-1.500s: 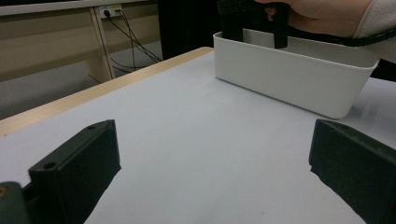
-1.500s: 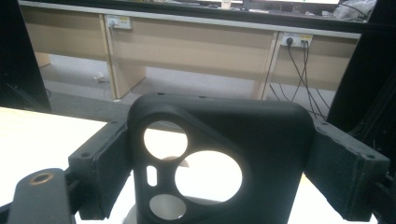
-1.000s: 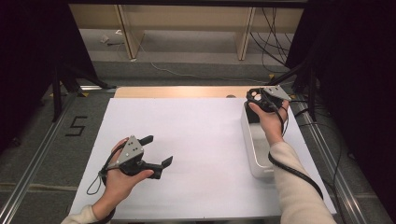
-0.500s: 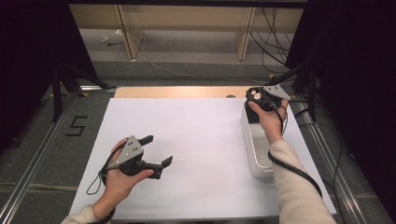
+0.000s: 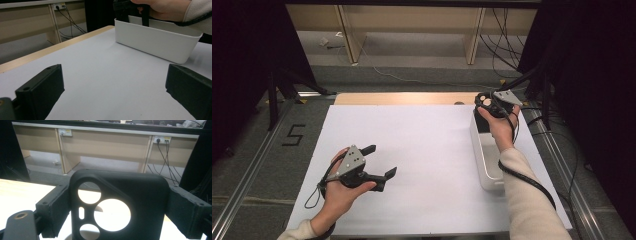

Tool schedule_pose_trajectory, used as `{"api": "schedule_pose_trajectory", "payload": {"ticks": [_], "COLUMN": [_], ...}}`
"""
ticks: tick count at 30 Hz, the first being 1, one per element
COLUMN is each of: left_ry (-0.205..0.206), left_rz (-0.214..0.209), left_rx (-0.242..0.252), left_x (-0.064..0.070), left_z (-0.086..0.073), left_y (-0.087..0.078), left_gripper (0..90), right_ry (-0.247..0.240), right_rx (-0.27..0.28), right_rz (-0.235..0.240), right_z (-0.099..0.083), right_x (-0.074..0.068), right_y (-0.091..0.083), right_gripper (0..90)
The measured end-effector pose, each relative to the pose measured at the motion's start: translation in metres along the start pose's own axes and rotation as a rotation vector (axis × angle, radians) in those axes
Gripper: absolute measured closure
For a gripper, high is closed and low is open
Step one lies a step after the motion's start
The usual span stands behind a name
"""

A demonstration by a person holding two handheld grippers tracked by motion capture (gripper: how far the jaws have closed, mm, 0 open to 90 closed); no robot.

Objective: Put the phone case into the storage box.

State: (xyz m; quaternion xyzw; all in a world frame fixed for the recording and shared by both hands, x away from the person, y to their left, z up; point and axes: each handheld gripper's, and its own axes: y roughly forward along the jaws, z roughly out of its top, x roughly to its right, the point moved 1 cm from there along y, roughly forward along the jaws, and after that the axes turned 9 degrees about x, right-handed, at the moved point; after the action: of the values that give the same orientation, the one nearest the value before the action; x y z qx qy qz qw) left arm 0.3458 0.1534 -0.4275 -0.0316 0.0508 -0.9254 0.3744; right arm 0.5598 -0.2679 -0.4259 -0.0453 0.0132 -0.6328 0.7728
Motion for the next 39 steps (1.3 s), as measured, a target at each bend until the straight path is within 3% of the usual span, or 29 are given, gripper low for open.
{"api": "schedule_pose_trajectory", "payload": {"ticks": [19,39], "left_ry": [0.001,0.002], "left_rz": [0.001,0.002], "left_rx": [-0.001,-0.001], "left_x": [-0.0002,-0.0002], "left_z": [0.0002,0.0001], "left_y": [-0.0001,0.0000], "left_gripper": [1.4,1.4], "right_ry": [0.011,0.031], "right_rx": [-0.006,-0.013], "right_rz": [0.004,-0.001], "right_z": [-0.0019,-0.0014], "right_x": [0.0001,0.0016], "right_y": [0.0028,0.0031], "right_gripper": [13.0,2.2]}}
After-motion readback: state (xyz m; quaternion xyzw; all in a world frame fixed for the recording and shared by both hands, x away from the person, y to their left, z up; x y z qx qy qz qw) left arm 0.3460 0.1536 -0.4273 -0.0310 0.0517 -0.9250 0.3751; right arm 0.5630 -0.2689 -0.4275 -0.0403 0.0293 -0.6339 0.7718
